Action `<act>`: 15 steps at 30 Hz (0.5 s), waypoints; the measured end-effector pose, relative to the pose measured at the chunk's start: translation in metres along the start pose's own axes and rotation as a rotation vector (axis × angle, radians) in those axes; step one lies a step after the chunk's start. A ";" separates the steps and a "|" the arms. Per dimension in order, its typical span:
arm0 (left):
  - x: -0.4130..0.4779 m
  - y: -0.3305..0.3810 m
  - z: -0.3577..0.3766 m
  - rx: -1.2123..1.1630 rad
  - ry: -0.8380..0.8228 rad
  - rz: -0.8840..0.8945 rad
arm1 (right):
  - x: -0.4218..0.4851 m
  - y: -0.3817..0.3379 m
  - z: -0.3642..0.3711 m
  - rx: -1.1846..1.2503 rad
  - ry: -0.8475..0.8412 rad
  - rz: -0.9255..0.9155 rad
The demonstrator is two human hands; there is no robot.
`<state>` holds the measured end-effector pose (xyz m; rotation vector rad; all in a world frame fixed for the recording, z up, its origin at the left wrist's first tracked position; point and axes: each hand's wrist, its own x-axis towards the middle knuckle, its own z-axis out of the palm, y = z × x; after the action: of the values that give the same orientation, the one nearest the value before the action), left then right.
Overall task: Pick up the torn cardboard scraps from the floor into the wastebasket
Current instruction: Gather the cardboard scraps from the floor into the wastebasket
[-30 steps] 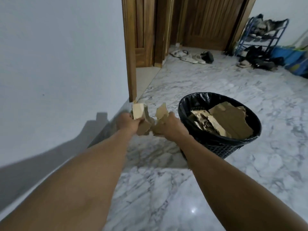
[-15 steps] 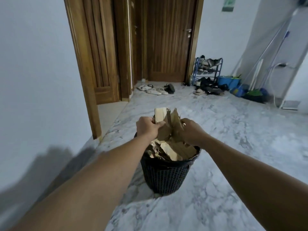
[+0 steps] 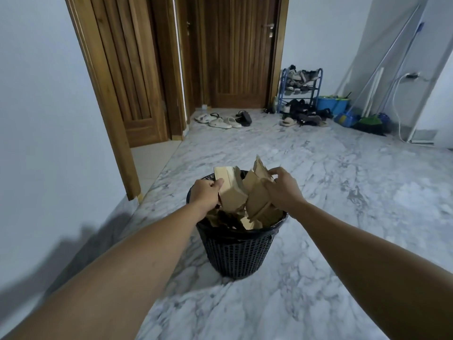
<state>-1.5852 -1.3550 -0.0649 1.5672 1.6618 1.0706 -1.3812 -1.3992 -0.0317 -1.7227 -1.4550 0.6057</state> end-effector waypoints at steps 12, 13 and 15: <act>-0.007 -0.014 -0.024 0.767 0.004 0.176 | 0.001 0.012 0.013 -0.317 -0.130 -0.029; -0.008 -0.012 -0.024 0.755 0.015 0.186 | 0.002 0.012 0.014 -0.318 -0.136 -0.032; -0.008 -0.010 -0.021 0.658 0.025 0.171 | 0.002 0.015 0.016 -0.332 -0.160 -0.051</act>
<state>-1.6078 -1.3659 -0.0641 2.1367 2.0538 0.6421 -1.3839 -1.3936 -0.0527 -1.9164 -1.7870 0.5052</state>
